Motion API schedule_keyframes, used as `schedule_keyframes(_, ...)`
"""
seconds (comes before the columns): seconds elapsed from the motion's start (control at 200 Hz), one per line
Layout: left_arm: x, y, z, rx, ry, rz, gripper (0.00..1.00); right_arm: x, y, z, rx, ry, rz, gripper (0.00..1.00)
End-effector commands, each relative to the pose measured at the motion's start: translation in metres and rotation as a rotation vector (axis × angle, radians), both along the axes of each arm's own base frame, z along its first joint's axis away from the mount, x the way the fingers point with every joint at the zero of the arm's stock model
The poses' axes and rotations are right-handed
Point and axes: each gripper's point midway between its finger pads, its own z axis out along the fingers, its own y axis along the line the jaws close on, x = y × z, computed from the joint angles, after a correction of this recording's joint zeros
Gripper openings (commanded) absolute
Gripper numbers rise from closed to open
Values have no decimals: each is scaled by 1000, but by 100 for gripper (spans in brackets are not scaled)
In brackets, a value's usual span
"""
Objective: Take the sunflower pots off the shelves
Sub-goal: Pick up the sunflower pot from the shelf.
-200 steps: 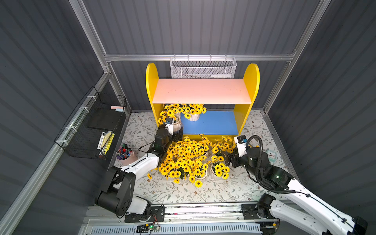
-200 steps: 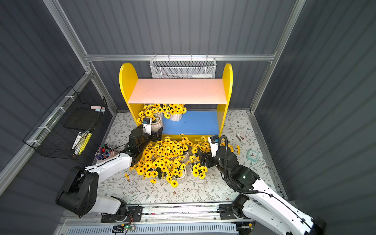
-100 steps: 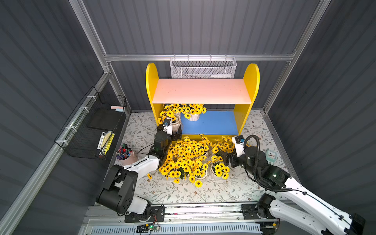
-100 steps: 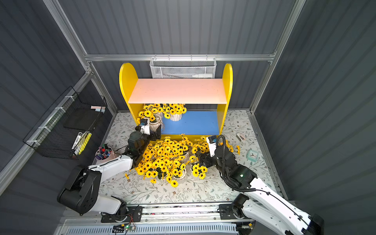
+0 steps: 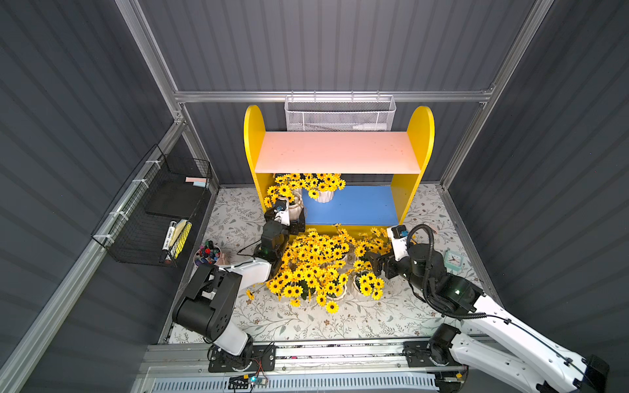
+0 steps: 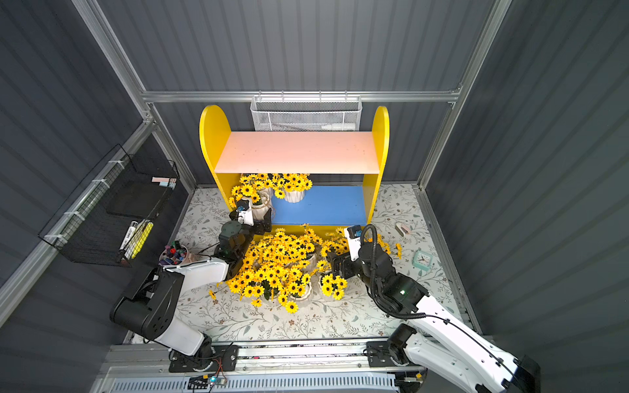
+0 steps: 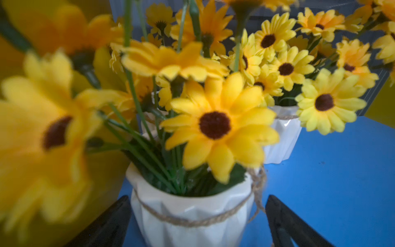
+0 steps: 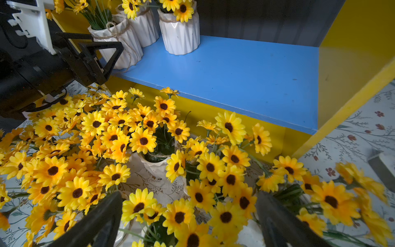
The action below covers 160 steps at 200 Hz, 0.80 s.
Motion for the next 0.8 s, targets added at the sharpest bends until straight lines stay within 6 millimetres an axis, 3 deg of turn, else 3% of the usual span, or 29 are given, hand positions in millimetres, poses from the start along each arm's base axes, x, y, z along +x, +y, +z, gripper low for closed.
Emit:
schedule_keyframes(0.0,6,-2,20,-9,-71,-2,99,1,2,-2,-4,-6,14,99)
schedule_keyframes(0.795,31,7,23,10,-113,67,99,7,9,-12,-12,12,30,99)
